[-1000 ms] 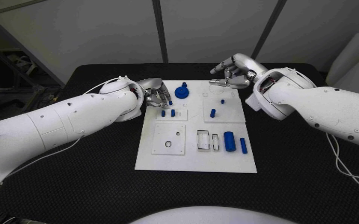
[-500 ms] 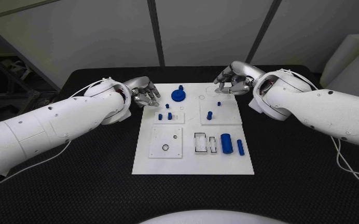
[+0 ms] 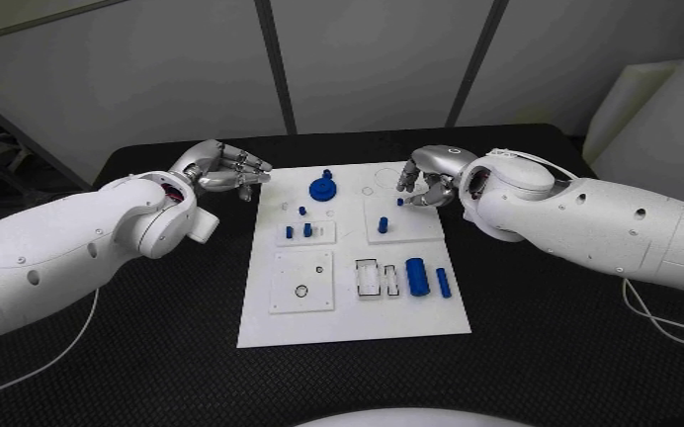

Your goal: Assemble the parts on the task board

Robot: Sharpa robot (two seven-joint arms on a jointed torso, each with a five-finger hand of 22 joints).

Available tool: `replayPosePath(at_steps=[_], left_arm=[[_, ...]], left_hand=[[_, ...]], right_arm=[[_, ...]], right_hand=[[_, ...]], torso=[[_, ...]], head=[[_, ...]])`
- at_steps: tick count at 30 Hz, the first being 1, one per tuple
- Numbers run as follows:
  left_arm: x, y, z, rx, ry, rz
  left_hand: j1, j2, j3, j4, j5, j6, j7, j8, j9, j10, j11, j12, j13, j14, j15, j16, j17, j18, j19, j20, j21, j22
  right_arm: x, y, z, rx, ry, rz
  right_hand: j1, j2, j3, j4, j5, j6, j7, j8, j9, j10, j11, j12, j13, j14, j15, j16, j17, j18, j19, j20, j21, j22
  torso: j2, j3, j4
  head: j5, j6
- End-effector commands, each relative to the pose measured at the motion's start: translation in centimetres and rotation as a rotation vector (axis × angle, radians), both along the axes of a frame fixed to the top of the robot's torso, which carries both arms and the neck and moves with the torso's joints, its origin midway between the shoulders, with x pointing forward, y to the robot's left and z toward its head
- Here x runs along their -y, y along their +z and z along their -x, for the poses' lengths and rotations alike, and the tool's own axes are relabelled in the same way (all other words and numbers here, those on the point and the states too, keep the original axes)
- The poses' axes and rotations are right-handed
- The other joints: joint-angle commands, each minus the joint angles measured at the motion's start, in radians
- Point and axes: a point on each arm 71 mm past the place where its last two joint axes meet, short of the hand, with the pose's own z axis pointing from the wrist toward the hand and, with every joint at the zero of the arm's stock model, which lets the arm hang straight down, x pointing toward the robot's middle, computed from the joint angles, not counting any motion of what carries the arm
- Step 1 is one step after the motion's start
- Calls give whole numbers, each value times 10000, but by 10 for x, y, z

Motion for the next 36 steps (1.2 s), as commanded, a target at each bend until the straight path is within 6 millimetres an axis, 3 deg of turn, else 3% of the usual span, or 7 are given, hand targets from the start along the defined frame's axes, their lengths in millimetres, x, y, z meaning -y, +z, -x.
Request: replayPosePath(at_steps=[1, 7, 13, 24, 30, 33, 36], left_arm=[[3, 6, 5, -395, 100, 3334], [5, 7, 11, -499, -40, 3951], [7, 7, 13, -586, -96, 4098], [9, 6, 12, -652, -166, 4149], [8, 6, 12, -684, -173, 4142], [8, 6, 12, -711, -192, 4139], [8, 6, 13, -726, -206, 4138]], left_hand=[[-109, 53, 48, -20, -10, 84, -5, -24, -19, 43, 15, 10, 9, -72, 8, -180, -107, 44, -95, 7, -130, -46], [-206, 60, 52, -69, -5, 63, 12, -66, -36, 12, 27, -12, 6, -89, 27, -434, -255, 45, -137, 19, -265, -122], [-217, 56, 64, -117, -3, 44, 22, -89, -46, -11, 43, -26, 4, -105, 33, -549, -319, 43, -157, 26, -326, -156], [-206, 78, 102, -205, 12, -27, 58, -147, -69, -74, 75, -61, -5, -105, 50, -694, -401, 42, -168, 35, -388, -188], [-182, 92, 122, -241, 29, -31, 62, -154, -72, -82, 79, -65, -6, -107, 50, -729, -420, 43, -171, 34, -397, -191], [-87, 91, 202, -422, 498, -34, 89, -179, -83, -88, 109, -72, -4, -115, 47, -880, -503, 40, -196, 17, -371, -152], [-84, 73, 210, -480, 582, -38, 100, -190, -87, -94, 109, -76, -4, -112, 50, -938, -534, 42, -216, 13, -355, -129]], right_arm=[[-3, -2, 0, 127, 77, 805], [-8, -5, -2, 108, 91, 836], [-14, -7, -2, 102, 92, 801], [-18, -11, -2, -235, 112, 1098], [-18, -13, -1, -413, 98, 1323], [-19, -13, -1, -472, 105, 1382], [-19, -14, -2, -483, 85, 1402]], right_hand=[[50, -31, 12, -82, 12, -18, 35, -80, -28, -10, 59, -96, -93, 140, 75, -26, 15, 72, 172, 60, -30, 1289], [83, 30, 82, -153, 106, -128, 70, -97, -56, 57, 83, -199, -281, 148, 90, -1, 36, 71, 182, 77, -29, 1298], [117, 163, 356, -240, 865, -138, 64, -71, -56, 269, 72, -375, -622, 144, 69, 18, 37, 62, 216, 64, 0, 1341], [296, 477, 863, -625, 984, 520, -149, 152, 83, 1041, -149, -406, -951, 164, -115, 82, 83, 27, 308, -86, 125, 1486], [220, 510, 911, -728, 982, 637, -188, 163, 116, 1200, -192, -445, -1024, 147, -155, 9, -41, 11, 342, -135, 174, 1540], [196, 510, 913, -738, 979, 650, -192, 161, 120, 1217, -197, -456, -1037, 142, -158, -11, -71, 12, 340, -142, 170, 1537], [164, 511, 913, -745, 973, 663, -196, 159, 125, 1233, -200, -469, -1052, 140, -162, -16, -82, 14, 337, -148, 165, 1533]], torso=[[-8, 3, -14], [-2, -8, -14], [2, 14, -38], [-4, 15, -28], [-4, 14, -34], [-9, 6, -26], [-9, 4, -13]], head=[[-6, 3], [-29, -62], [20, -82], [68, -121], [68, -146], [44, -171], [46, -178]])
